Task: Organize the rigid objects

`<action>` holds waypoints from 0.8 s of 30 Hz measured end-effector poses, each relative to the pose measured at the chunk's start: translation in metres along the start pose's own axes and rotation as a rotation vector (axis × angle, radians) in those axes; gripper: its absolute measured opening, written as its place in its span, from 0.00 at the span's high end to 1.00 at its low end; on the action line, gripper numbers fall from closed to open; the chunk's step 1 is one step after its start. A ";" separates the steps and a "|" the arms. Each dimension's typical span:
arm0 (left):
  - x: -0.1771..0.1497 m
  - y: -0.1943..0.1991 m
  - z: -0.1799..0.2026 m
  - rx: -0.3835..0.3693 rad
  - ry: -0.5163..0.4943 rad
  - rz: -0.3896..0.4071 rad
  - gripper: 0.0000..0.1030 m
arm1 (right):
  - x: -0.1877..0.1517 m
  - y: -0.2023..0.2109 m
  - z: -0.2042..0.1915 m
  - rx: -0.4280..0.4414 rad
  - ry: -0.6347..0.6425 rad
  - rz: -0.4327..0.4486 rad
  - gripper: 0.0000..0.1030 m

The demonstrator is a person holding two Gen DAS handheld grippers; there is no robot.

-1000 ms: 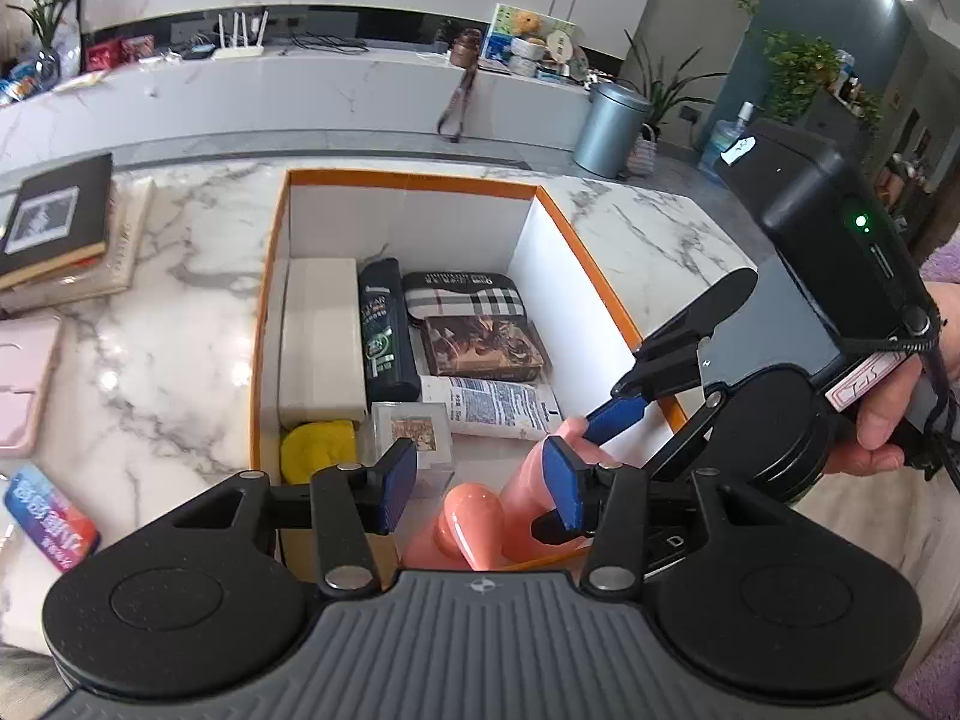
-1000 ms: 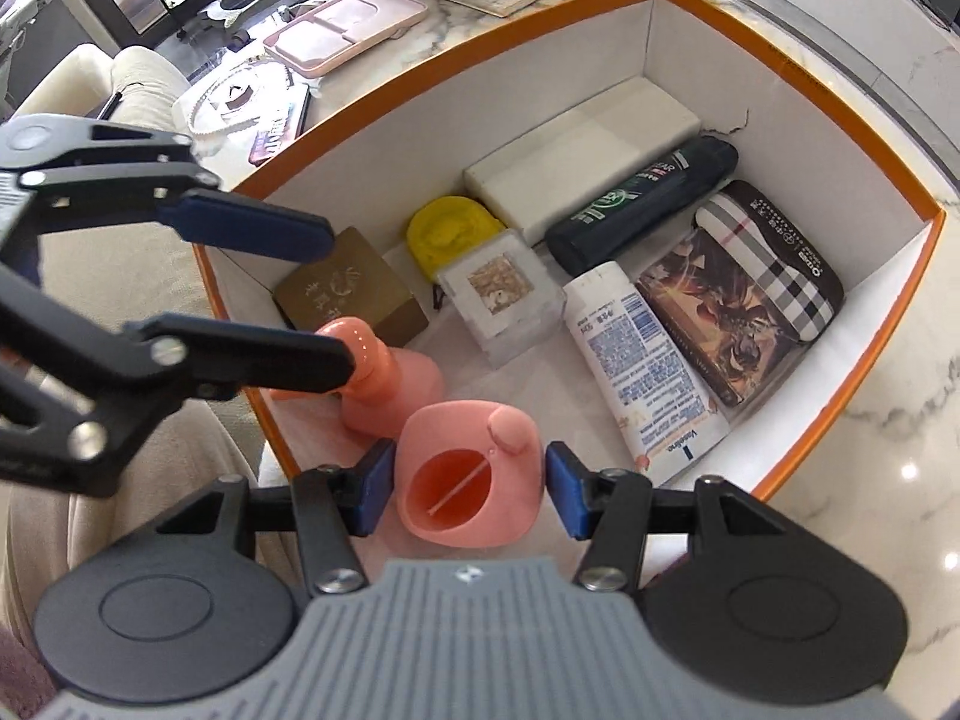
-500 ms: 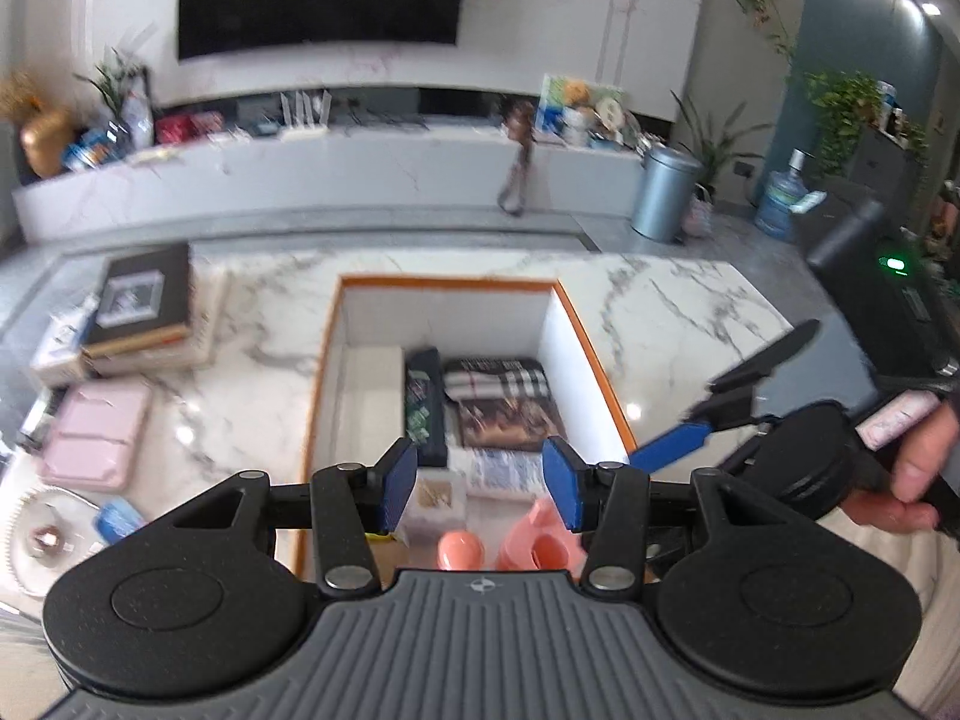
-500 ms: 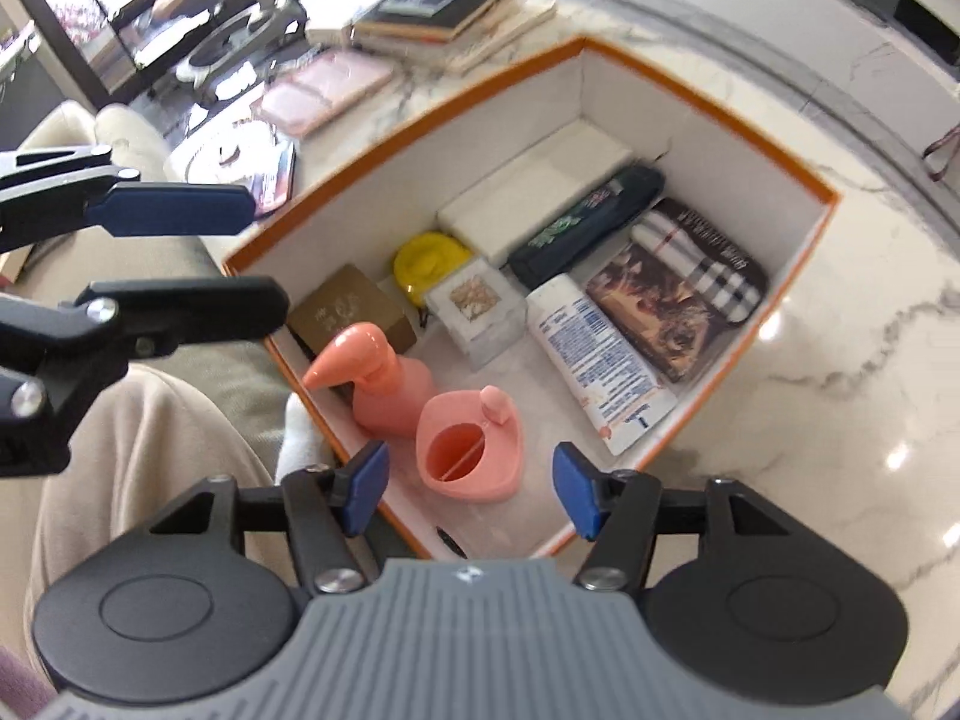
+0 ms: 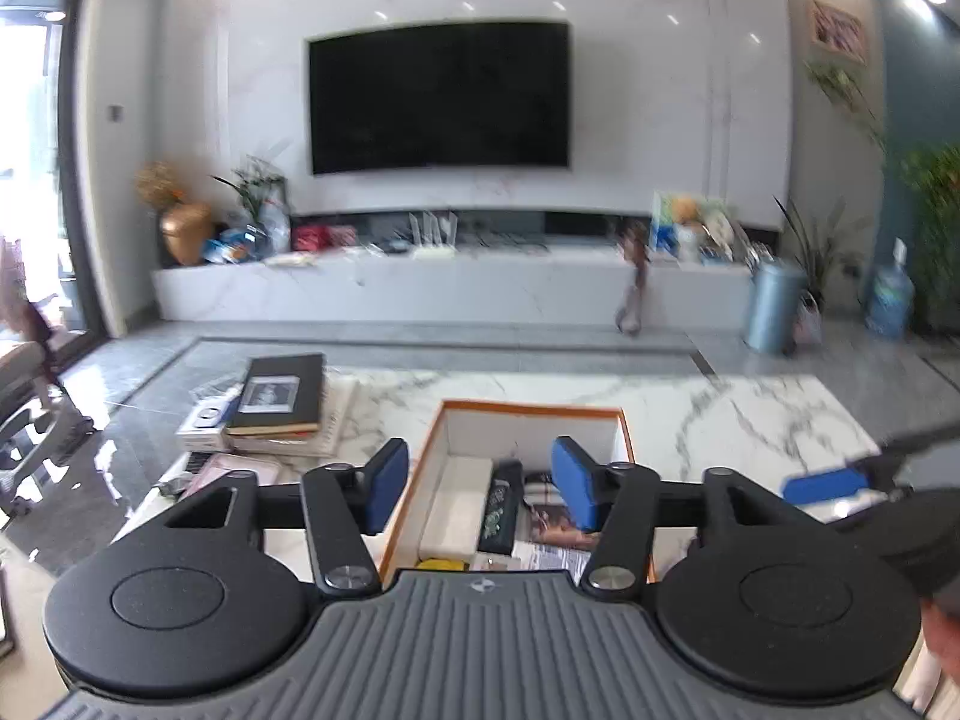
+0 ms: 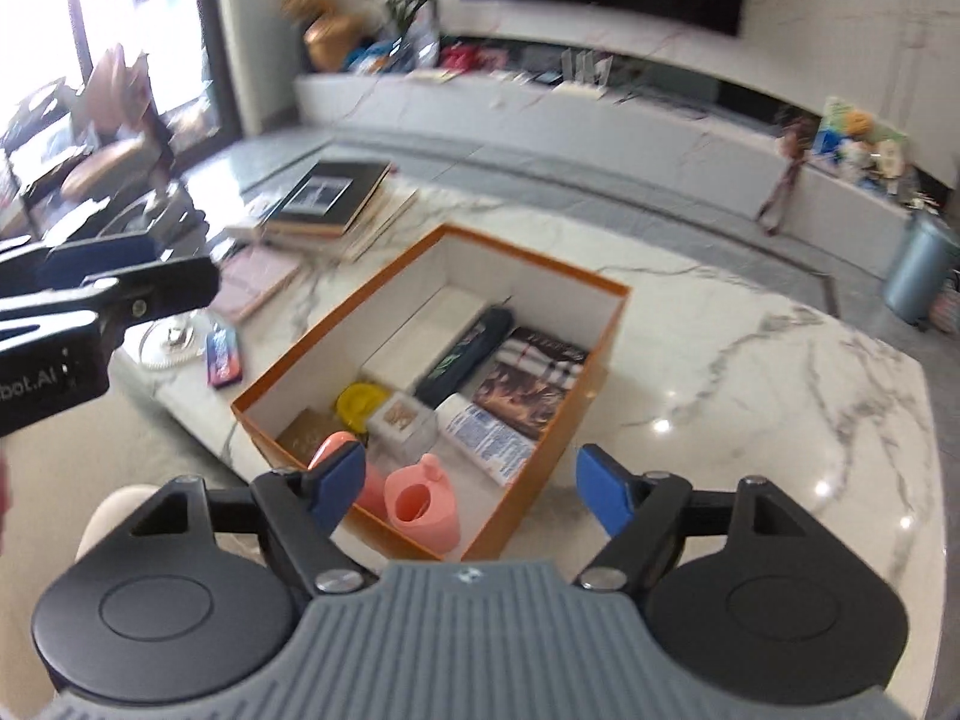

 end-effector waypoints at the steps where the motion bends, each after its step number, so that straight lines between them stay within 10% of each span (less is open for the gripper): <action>1: -0.002 0.006 0.000 0.004 0.010 0.014 0.27 | -0.005 0.008 -0.001 -0.015 -0.011 0.015 0.25; 7: -0.017 0.025 0.009 0.043 0.014 0.025 0.06 | -0.029 0.054 0.000 -0.089 -0.097 0.146 0.16; 24: -0.066 0.038 0.033 0.015 -0.041 -0.104 0.06 | -0.101 0.077 -0.002 -0.185 -0.213 0.193 0.08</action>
Point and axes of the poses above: each gripper's, at about its wrist camera, not at the fingertips, and y roughly against the way its jaws point, z to its right, x to its top, the point moved 2 cm from there along -y, roughly the way its jaws point, and after that the axes turned 9 degrees about x, right-handed, at the moved point
